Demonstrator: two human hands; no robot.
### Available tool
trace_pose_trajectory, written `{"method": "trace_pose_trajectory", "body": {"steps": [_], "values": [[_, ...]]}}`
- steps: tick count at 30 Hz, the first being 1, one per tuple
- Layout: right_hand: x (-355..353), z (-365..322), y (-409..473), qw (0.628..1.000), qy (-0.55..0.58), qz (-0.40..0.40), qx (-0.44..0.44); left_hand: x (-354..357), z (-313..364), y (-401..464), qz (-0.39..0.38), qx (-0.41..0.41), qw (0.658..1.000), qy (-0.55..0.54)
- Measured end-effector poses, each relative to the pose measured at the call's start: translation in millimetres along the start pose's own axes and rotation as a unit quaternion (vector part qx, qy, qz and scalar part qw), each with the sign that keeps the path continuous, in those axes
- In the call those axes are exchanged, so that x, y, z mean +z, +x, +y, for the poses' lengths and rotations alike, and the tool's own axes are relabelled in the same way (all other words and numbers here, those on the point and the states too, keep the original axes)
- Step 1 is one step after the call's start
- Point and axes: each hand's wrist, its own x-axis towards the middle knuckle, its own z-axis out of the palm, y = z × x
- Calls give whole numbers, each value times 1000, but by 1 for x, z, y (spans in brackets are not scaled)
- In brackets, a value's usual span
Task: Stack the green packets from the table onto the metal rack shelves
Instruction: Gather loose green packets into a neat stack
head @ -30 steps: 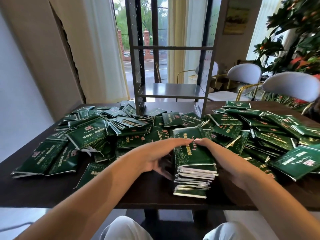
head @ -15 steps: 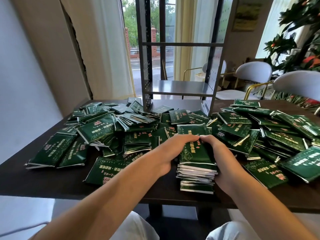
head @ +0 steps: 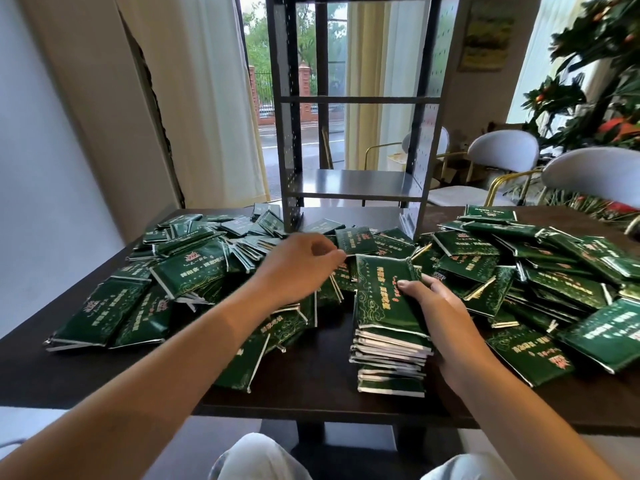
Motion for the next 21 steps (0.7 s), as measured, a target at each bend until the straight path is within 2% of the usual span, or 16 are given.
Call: {"method": "trace_pose_trajectory", "body": {"steps": [2, 3, 6, 12, 14, 17, 21], "values": [[1, -2, -1, 1000, -15, 5, -2, -8, -7, 11, 63, 24, 994, 86], [1, -3, -1, 1000, -17, 8, -5, -8, -11, 15, 71, 29, 991, 107], [3, -5, -3, 999, -25, 12, -16, 4, -21, 20, 28, 56, 981, 186], [4, -7, -3, 999, -33, 3, 6, 38, -28, 16, -84, 131, 923, 351], [3, -9, -5, 999, -30, -7, 10, 44, -29, 16, -109, 126, 906, 389], [1, -11, -7, 999, -26, -11, 15, 48, -27, 15, -98, 94, 896, 423], [1, -9, -6, 999, -22, -14, 22, 50, -22, 13, -120, 61, 885, 445]]}}
